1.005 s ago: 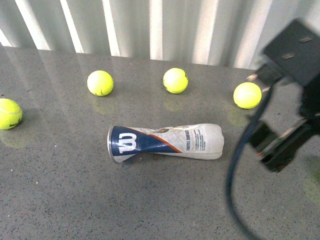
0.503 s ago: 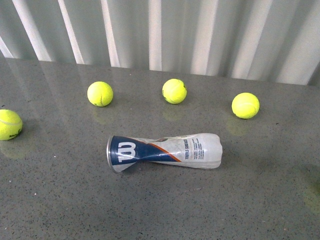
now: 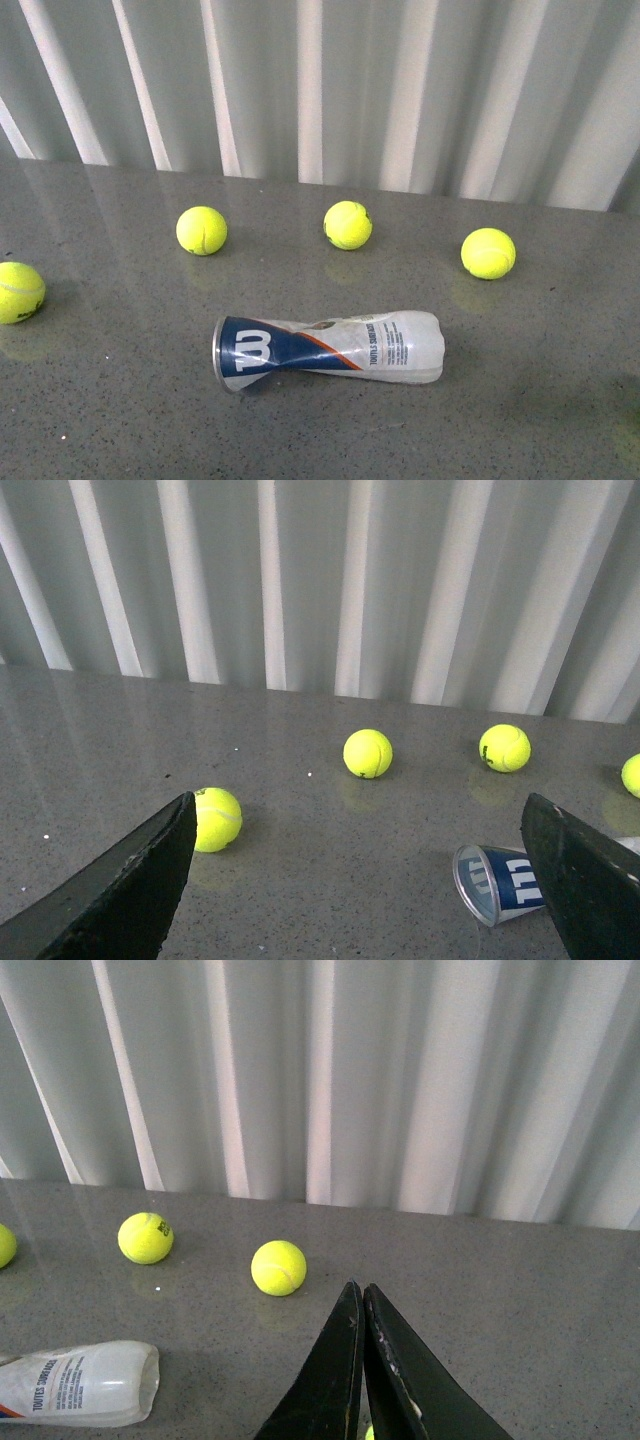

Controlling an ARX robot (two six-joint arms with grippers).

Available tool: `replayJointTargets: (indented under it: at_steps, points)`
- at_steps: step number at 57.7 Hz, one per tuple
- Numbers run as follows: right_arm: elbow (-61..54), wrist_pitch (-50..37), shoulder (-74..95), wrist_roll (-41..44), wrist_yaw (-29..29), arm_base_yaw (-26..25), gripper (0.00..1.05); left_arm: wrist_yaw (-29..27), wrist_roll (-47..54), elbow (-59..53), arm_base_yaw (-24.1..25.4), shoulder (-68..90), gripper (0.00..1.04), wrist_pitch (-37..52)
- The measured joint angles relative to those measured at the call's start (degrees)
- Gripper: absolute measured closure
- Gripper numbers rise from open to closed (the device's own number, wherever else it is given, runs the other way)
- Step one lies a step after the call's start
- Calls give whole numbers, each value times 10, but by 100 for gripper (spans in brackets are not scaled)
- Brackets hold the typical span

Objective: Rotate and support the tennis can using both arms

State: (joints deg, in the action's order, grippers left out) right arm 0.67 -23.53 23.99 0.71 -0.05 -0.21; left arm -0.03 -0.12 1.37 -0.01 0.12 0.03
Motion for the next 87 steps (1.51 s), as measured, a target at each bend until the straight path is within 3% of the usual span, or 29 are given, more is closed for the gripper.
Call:
replayJointTargets:
  at_steps: [41,47,61,79,83,87]
  points:
    - [-4,138,-144,-1,0,0,101,0,0,0,0,0,7,0]
    - [-4,230,-220,-1,0,0,101,0,0,0,0,0,7,0]
    - [-4,235,-237,-1,0,0,101,0,0,0,0,0,7,0]
    - [-4,235,-237,-1,0,0,44,7,-4,3,2,8,7,-11]
    - [-4,235,-237,-1,0,0,32,28,-28,46,2,84,7,-93]
    - [-4,235,-238,-1,0,0,19,20,-28,86,-1,210,7,-40]
